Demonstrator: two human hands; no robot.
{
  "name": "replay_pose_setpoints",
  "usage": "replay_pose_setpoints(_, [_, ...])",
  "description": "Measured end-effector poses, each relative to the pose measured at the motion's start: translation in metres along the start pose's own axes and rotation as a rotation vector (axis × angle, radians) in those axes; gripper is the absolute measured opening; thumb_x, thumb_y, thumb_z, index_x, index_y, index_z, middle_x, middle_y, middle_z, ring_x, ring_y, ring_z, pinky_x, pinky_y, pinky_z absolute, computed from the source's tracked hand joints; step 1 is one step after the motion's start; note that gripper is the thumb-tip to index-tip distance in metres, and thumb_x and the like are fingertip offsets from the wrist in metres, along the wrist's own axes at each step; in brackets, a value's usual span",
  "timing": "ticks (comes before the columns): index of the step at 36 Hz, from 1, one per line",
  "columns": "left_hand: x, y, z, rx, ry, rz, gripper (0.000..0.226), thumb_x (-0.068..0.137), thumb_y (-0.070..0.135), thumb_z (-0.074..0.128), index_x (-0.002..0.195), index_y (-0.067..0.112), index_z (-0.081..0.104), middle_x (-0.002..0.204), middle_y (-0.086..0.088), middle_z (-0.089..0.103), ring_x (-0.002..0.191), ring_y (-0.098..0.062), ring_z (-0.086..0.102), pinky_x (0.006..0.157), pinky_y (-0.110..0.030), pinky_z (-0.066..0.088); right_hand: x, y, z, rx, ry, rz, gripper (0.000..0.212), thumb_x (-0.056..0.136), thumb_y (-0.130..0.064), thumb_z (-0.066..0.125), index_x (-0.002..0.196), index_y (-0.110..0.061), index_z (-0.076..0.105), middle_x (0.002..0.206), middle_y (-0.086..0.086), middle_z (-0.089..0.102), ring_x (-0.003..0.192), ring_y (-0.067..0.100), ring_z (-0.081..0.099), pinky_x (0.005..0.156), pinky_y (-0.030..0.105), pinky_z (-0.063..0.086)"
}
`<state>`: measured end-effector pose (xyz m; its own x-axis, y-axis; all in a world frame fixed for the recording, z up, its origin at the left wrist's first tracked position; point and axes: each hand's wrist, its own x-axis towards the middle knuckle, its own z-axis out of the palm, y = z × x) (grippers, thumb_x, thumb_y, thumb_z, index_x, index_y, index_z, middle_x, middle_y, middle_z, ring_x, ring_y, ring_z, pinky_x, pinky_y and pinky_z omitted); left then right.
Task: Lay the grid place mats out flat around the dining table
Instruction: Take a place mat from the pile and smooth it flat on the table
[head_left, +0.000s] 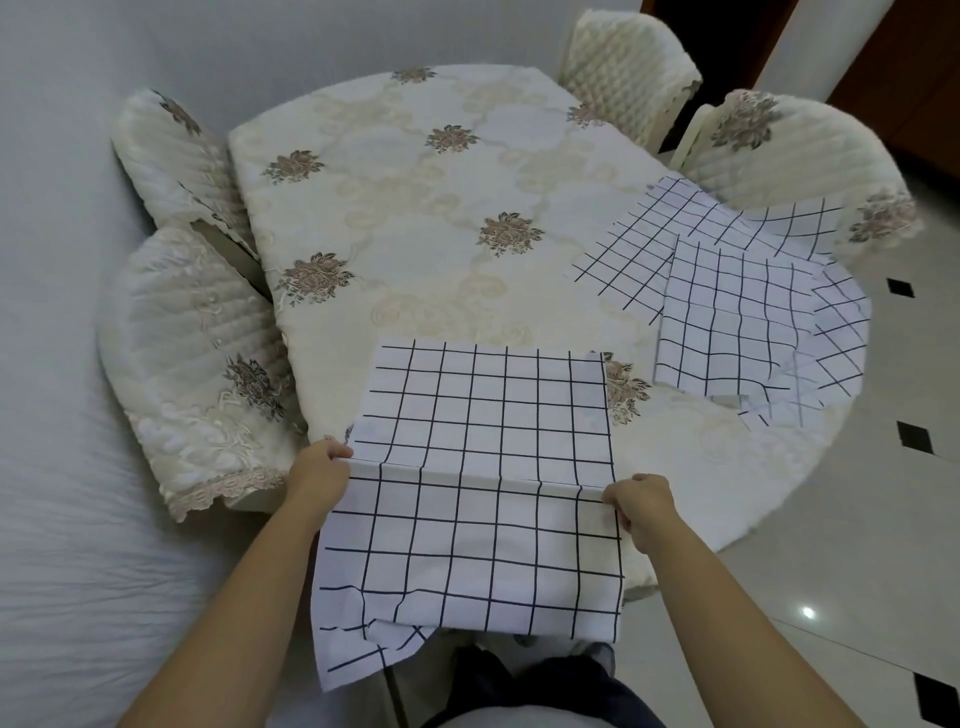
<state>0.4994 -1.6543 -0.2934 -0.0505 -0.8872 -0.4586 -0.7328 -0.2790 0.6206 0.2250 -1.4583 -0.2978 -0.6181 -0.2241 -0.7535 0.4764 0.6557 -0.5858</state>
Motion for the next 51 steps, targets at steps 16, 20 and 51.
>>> replay_pose_setpoints(16, [-0.007, 0.02, -0.016, 0.111, 0.072, 0.153, 0.029, 0.093, 0.002, 0.039, 0.112, 0.005, 0.06, 0.117, -0.015, 0.057, 0.092, -0.023, 0.05, 0.071, -0.026, 0.037, -0.017, -0.033, -0.005, -0.271, 0.002, -0.479, 0.031, 0.082, 0.005, 0.051, 0.109, -0.007, 0.06, 0.103, 0.007, 0.054, 0.07, 0.013, 0.049, 0.055, 0.02, 0.035])
replay_pose_setpoints(20, [-0.006, 0.036, -0.026, 0.142, 0.12, 0.257, 0.023, 0.094, 0.006, 0.043, 0.109, 0.004, 0.062, 0.116, -0.016, 0.058, 0.09, -0.019, 0.048, 0.073, -0.029, 0.038, -0.021, -0.055, -0.008, -0.334, 0.045, -0.588, 0.025, 0.085, 0.001, 0.047, 0.1, -0.009, 0.065, 0.095, 0.004, 0.058, 0.075, 0.017, 0.05, 0.054, 0.019, 0.036])
replay_pose_setpoints(51, [-0.018, 0.173, -0.125, 0.111, 0.913, 0.602, 0.011, 0.085, 0.005, 0.054, 0.093, 0.002, 0.06, 0.108, -0.018, 0.055, 0.1, -0.033, 0.051, 0.082, -0.04, 0.04, -0.055, -0.284, 0.036, -0.067, 0.117, -1.234, 0.009, 0.086, -0.011, 0.051, 0.09, -0.014, 0.058, 0.102, 0.003, 0.054, 0.081, 0.012, 0.051, 0.059, 0.0, 0.036])
